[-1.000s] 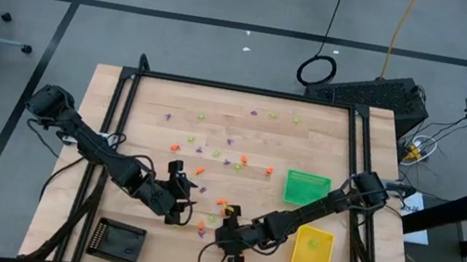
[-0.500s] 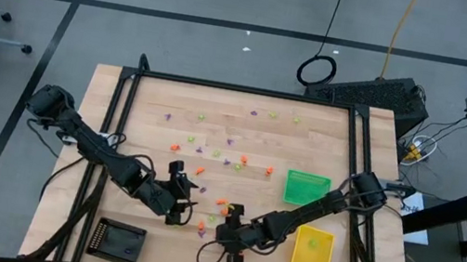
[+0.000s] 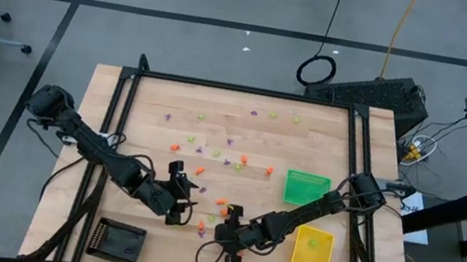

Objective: Sort Halloween decoration
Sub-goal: Put the orange skeleton toy into the green bin

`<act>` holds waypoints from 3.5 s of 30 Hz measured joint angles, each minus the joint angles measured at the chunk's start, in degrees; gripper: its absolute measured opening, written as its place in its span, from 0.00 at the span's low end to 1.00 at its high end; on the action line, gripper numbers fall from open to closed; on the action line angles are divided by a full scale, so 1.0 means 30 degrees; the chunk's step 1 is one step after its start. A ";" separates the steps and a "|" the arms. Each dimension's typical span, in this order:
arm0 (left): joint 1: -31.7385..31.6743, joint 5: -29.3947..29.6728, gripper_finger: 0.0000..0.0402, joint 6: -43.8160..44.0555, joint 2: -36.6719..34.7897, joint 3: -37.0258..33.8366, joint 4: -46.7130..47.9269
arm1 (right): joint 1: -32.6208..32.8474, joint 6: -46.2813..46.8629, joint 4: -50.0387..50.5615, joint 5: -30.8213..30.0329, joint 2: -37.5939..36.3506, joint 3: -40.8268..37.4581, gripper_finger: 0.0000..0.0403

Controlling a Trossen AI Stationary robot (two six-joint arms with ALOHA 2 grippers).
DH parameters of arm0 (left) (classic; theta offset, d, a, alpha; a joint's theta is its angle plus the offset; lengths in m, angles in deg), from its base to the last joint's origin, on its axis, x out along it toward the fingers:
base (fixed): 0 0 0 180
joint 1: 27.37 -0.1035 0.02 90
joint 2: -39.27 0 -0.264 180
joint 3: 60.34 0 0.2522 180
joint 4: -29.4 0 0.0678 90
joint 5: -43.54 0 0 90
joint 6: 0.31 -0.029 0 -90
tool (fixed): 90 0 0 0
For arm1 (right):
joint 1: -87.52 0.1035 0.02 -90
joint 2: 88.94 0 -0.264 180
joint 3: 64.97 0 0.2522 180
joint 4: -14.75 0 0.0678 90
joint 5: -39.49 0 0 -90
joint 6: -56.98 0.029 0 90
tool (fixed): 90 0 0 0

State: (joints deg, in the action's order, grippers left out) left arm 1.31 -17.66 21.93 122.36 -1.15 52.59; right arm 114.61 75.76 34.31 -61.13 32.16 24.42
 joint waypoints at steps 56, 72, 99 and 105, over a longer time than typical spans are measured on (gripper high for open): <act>0.0018 0.0007 0.56 -0.0022 0.0000 0.0022 -0.0547 | 0.2328 -0.3287 -0.1157 -0.2380 -0.4848 -0.1360 0.12; 0.0102 0.0088 0.56 -0.0144 0.0000 0.0022 -0.0870 | 0.1960 -0.6076 -1.0353 -0.4543 -0.8939 -0.8196 0.12; 0.0087 0.0635 0.56 -0.0211 0.0007 0.0022 -0.1180 | 0.1209 -0.8254 -2.0284 -0.5034 -0.9225 -1.2444 0.12; 0.0087 0.0640 0.56 -0.0543 0.0015 0.0022 -0.1278 | 0.1209 -1.0266 -2.0274 -0.4968 -0.9225 -1.2444 0.12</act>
State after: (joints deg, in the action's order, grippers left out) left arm 1.58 -15.74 20.30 122.40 -1.09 48.76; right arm 118.24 44.97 -26.51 -76.03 4.49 -12.91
